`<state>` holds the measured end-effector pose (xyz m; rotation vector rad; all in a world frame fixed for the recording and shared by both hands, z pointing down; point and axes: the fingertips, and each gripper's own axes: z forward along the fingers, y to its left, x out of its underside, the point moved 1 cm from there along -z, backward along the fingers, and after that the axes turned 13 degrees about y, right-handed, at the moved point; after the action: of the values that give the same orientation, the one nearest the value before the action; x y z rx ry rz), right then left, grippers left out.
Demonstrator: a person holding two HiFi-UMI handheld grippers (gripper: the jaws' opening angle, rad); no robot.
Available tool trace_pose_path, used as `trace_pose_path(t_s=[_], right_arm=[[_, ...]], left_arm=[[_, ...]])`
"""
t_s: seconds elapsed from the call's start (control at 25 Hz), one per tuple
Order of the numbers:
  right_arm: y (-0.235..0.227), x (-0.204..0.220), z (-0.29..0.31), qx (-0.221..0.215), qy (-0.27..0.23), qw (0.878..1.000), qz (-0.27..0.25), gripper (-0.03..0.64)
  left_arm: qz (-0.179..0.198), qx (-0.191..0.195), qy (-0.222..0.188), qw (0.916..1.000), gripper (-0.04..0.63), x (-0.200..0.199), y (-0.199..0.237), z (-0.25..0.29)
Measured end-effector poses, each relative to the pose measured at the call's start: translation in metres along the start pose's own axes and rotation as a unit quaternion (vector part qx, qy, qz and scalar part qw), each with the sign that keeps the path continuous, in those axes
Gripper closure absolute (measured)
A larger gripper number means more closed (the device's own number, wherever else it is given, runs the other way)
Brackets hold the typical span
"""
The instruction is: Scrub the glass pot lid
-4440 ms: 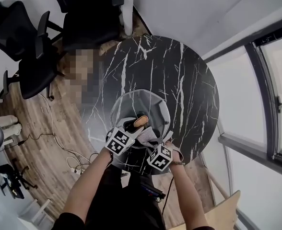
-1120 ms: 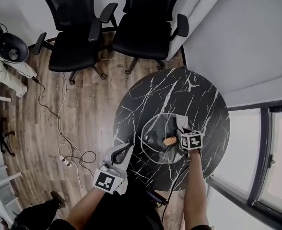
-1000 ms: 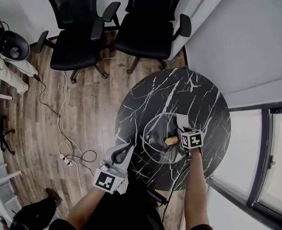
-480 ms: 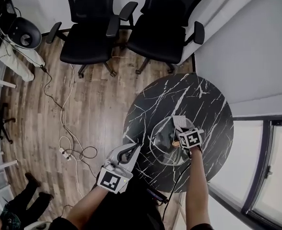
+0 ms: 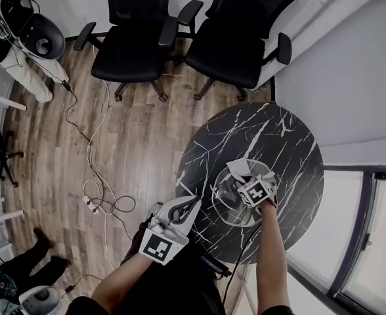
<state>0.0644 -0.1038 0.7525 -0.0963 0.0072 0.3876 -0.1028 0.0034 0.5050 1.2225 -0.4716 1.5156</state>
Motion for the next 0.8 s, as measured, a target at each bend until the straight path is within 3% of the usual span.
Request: trace_pose_path(t_s=[0.36, 0.8], right_arm=[[0.051, -0.006, 0.010, 0.039, 0.032, 0.995, -0.086, 0.538], [0.092, 0.005, 0.021, 0.062, 0.038, 0.988, -0.138, 0.538]], left_arm=[[-0.003, 0.006, -0.001, 1.0000, 0.595, -0.003, 0.004, -0.003], [0.005, 0.028, 0.004, 0.9996, 0.595, 0.000, -0.004, -0.009]])
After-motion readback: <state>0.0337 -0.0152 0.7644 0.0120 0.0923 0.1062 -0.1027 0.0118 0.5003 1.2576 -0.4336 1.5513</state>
